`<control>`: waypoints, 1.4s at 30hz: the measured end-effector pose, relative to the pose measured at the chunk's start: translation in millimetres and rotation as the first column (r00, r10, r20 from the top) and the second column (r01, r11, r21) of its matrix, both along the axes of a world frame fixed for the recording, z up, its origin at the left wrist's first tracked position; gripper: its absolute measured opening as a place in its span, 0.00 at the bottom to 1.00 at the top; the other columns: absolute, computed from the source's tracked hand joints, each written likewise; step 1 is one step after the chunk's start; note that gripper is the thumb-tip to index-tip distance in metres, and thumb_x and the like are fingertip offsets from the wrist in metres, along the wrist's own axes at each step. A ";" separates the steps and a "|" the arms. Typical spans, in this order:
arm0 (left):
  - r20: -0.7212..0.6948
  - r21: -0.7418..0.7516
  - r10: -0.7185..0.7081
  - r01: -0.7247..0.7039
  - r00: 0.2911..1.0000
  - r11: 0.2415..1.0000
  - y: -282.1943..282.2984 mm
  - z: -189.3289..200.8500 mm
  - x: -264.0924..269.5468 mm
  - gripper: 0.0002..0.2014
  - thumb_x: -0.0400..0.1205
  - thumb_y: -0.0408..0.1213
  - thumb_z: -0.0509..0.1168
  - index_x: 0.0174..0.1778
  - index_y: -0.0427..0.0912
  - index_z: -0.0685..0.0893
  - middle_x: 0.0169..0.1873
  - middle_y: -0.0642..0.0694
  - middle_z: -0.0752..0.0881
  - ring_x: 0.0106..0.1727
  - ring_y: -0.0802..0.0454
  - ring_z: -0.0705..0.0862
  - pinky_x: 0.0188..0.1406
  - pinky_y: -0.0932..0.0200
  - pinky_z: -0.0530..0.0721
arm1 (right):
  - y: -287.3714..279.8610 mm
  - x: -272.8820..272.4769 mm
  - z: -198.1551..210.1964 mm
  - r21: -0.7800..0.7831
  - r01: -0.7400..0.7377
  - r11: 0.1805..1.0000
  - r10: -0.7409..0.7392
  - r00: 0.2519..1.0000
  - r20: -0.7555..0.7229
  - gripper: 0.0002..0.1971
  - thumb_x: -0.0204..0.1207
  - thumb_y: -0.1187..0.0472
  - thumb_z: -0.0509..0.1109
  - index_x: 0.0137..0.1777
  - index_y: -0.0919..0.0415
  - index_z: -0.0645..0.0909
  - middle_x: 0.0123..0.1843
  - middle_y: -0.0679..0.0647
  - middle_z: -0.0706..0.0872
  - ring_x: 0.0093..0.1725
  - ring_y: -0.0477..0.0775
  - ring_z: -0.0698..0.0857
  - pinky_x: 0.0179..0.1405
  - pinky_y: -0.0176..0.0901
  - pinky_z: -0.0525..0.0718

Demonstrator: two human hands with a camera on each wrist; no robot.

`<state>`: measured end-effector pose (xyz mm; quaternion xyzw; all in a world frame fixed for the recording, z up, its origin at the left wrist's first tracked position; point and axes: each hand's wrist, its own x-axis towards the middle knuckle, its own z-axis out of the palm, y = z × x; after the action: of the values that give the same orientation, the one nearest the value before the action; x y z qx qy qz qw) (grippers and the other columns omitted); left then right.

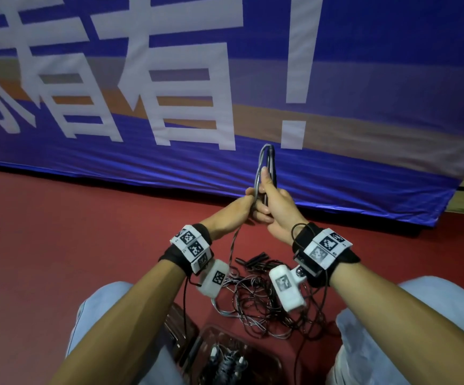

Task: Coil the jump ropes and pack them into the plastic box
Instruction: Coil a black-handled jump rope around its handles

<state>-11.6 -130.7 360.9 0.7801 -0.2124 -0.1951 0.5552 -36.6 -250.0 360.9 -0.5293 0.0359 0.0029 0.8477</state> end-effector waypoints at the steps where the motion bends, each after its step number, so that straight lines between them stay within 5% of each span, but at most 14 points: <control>1: 0.011 -0.036 0.043 -0.042 0.999 0.998 1.7 2.0 4.4 0.14 0.92 0.33 0.45 0.64 0.36 0.75 0.48 0.41 0.87 0.43 0.57 0.89 0.43 0.68 0.84 | -1.8 2.6 0.8 0.070 -0.011 0.998 0.012 1.000 -0.012 0.22 0.81 0.39 0.69 0.36 0.57 0.80 0.31 0.53 0.72 0.18 0.43 0.62 0.14 0.35 0.57; 4: 0.332 -0.064 0.221 -0.212 0.917 0.975 18.5 1.7 20.7 0.25 0.82 0.21 0.56 0.76 0.40 0.69 0.66 0.40 0.80 0.56 0.53 0.86 0.52 0.58 0.85 | -9.3 6.5 4.7 0.114 -0.115 0.987 0.117 0.993 -0.010 0.17 0.83 0.41 0.69 0.42 0.52 0.72 0.31 0.47 0.70 0.19 0.41 0.61 0.15 0.35 0.54; 7: 0.798 0.121 0.082 -0.291 0.597 0.949 33.2 4.7 21.2 0.42 0.76 0.21 0.62 0.86 0.50 0.57 0.80 0.49 0.67 0.49 0.60 0.82 0.39 0.59 0.83 | -9.2 5.0 2.4 -0.146 -0.261 0.954 0.252 0.964 -0.082 0.15 0.85 0.43 0.68 0.45 0.52 0.72 0.30 0.46 0.67 0.20 0.41 0.58 0.16 0.34 0.53; 9: 0.900 0.262 -0.075 -0.397 0.429 0.879 37.9 5.2 22.6 0.43 0.73 0.24 0.65 0.85 0.50 0.61 0.82 0.49 0.63 0.56 0.51 0.81 0.35 0.58 0.81 | -6.5 1.7 -0.7 -0.312 -0.378 0.872 0.346 0.926 -0.152 0.13 0.86 0.45 0.68 0.53 0.53 0.74 0.29 0.45 0.67 0.20 0.40 0.57 0.16 0.34 0.53; 10: 0.918 0.305 -0.133 -0.450 0.374 0.839 40.0 3.0 25.2 0.38 0.72 0.25 0.67 0.80 0.47 0.68 0.80 0.47 0.66 0.60 0.47 0.79 0.37 0.56 0.81 | -5.8 0.0 -1.2 -0.353 -0.431 0.830 0.387 0.902 -0.189 0.12 0.87 0.46 0.68 0.54 0.53 0.74 0.28 0.45 0.66 0.19 0.40 0.57 0.16 0.34 0.53; 12: 0.937 0.324 -0.199 -0.497 0.288 0.805 44.1 -0.6 28.6 0.21 0.70 0.26 0.72 0.59 0.41 0.79 0.61 0.44 0.80 0.52 0.42 0.78 0.38 0.52 0.77 | -6.6 -3.6 0.5 -0.409 -0.532 0.741 0.459 0.847 -0.268 0.13 0.87 0.46 0.67 0.46 0.52 0.72 0.27 0.45 0.65 0.18 0.40 0.57 0.16 0.34 0.53; 14: 0.939 0.335 -0.240 -0.504 0.246 0.796 48.8 -1.6 29.9 0.11 0.78 0.36 0.74 0.42 0.43 0.76 0.40 0.47 0.80 0.40 0.43 0.78 0.31 0.52 0.70 | -9.0 -6.9 4.5 -0.446 -0.613 0.653 0.509 0.790 -0.341 0.18 0.87 0.45 0.67 0.39 0.50 0.69 0.27 0.46 0.65 0.18 0.40 0.58 0.17 0.34 0.53; 16: 0.922 0.384 -0.282 -0.524 0.266 0.760 52.0 -1.1 28.0 0.18 0.84 0.48 0.70 0.34 0.47 0.71 0.30 0.48 0.80 0.32 0.43 0.80 0.24 0.55 0.66 | -12.4 -8.6 8.9 -0.427 -0.669 0.608 0.544 0.743 -0.390 0.19 0.87 0.44 0.67 0.36 0.50 0.70 0.27 0.46 0.64 0.18 0.40 0.57 0.17 0.34 0.52; 20: 0.914 0.401 -0.273 -0.557 0.300 0.727 53.7 1.7 22.0 0.23 0.84 0.51 0.68 0.29 0.50 0.65 0.19 0.46 0.80 0.20 0.35 0.78 0.22 0.58 0.63 | -17.2 -6.4 12.1 -0.242 -0.757 0.607 0.642 0.646 -0.414 0.17 0.87 0.49 0.67 0.38 0.52 0.71 0.30 0.48 0.66 0.18 0.39 0.58 0.16 0.32 0.53; 26: 0.835 0.540 -0.313 -0.560 0.454 0.629 54.3 10.1 19.3 0.19 0.84 0.51 0.62 0.31 0.45 0.79 0.26 0.42 0.85 0.30 0.31 0.82 0.27 0.53 0.68 | -19.5 -3.0 18.3 -0.101 -0.786 0.610 0.677 0.583 -0.449 0.21 0.81 0.39 0.68 0.37 0.54 0.72 0.32 0.49 0.70 0.15 0.39 0.61 0.13 0.31 0.58; 33: 0.772 0.580 -0.168 -0.574 0.612 0.578 50.8 10.3 15.7 0.17 0.86 0.46 0.60 0.35 0.41 0.82 0.26 0.47 0.75 0.35 0.33 0.83 0.32 0.52 0.69 | -31.7 0.6 18.7 0.213 -0.610 0.763 0.630 0.630 -0.454 0.48 0.72 0.16 0.55 0.38 0.68 0.85 0.42 0.61 0.82 0.19 0.44 0.66 0.20 0.33 0.60; 37: 0.723 0.641 -0.180 -0.551 0.667 0.535 42.2 10.2 9.1 0.10 0.81 0.40 0.62 0.39 0.39 0.83 0.34 0.41 0.84 0.39 0.33 0.85 0.33 0.51 0.71 | -30.4 -0.2 14.1 0.116 -0.550 0.827 0.514 0.656 -0.552 0.50 0.69 0.12 0.42 0.38 0.63 0.76 0.31 0.55 0.78 0.14 0.43 0.59 0.17 0.34 0.50; 42: 0.681 0.713 -0.287 -0.521 0.673 0.470 34.3 9.2 1.2 0.05 0.73 0.37 0.64 0.37 0.40 0.82 0.36 0.39 0.87 0.39 0.33 0.85 0.34 0.51 0.76 | -38.0 1.8 7.9 -0.045 -0.558 0.829 0.414 0.666 -0.621 0.49 0.69 0.12 0.38 0.38 0.61 0.74 0.28 0.53 0.73 0.15 0.44 0.56 0.14 0.34 0.51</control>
<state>-10.4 -96.4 370.2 0.9691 -0.2226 0.0959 -0.0445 -34.7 -288.0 368.7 -0.5866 0.1520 0.3893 0.6937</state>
